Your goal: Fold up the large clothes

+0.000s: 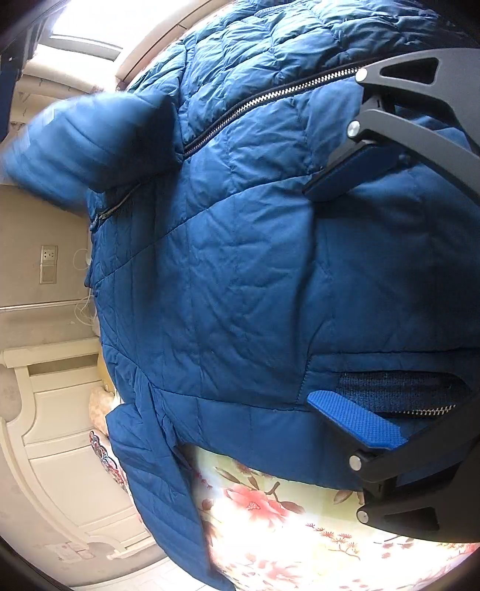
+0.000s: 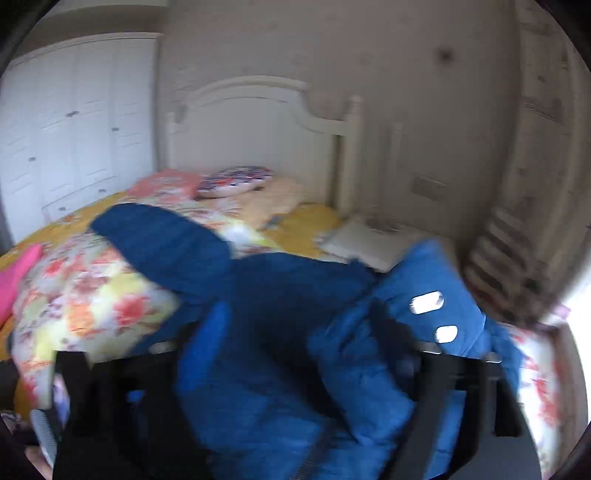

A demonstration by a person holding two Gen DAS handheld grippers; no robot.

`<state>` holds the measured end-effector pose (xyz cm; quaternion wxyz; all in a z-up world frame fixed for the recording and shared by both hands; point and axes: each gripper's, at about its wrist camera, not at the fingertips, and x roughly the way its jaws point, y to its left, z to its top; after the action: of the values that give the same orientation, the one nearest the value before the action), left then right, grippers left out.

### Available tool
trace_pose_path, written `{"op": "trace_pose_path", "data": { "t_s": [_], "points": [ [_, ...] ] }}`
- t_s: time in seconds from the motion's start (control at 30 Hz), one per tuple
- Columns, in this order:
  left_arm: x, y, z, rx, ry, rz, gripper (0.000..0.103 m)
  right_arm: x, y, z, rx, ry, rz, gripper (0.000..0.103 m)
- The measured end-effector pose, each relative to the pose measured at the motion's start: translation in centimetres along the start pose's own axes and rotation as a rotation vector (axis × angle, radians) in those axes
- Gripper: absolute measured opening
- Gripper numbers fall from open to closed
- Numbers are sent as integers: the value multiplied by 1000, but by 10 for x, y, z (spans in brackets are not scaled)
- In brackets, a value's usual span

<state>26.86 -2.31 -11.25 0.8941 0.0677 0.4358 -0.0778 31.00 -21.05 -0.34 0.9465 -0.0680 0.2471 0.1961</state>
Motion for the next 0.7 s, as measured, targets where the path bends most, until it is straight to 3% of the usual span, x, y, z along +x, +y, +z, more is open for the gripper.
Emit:
{"op": "trace_pose_path", "data": {
  "t_s": [0.1, 0.2, 0.3, 0.33, 0.47, 0.53, 0.6, 0.7],
  "points": [
    [0, 0, 0, -2, -1, -3, 101, -18, -3, -1, 30, -22, 57, 80],
    [0, 1, 0, -4, -2, -5, 101, -34, -32, -11, 105, -45, -5, 80],
    [0, 0, -1, -3, -3, -3, 101, -46, -91, -38, 247, -12, -154, 78],
    [0, -1, -1, 0, -3, 1, 101, -48, -118, -51, 298, 17, -240, 77],
    [-2, -2, 1, -4, 7, -11, 101, -35, -206, -108, 518, 207, -464, 71],
    [-2, 1, 7, -9, 24, -53, 101, -23, -227, -134, 592, 279, -486, 71],
    [-3, 8, 21, -54, 36, -127, 101, -23, -238, -144, 647, 271, -453, 71],
    [1, 23, 45, -224, 37, -308, 101, -20, -239, -143, 634, 271, -465, 72]
  ]
}}
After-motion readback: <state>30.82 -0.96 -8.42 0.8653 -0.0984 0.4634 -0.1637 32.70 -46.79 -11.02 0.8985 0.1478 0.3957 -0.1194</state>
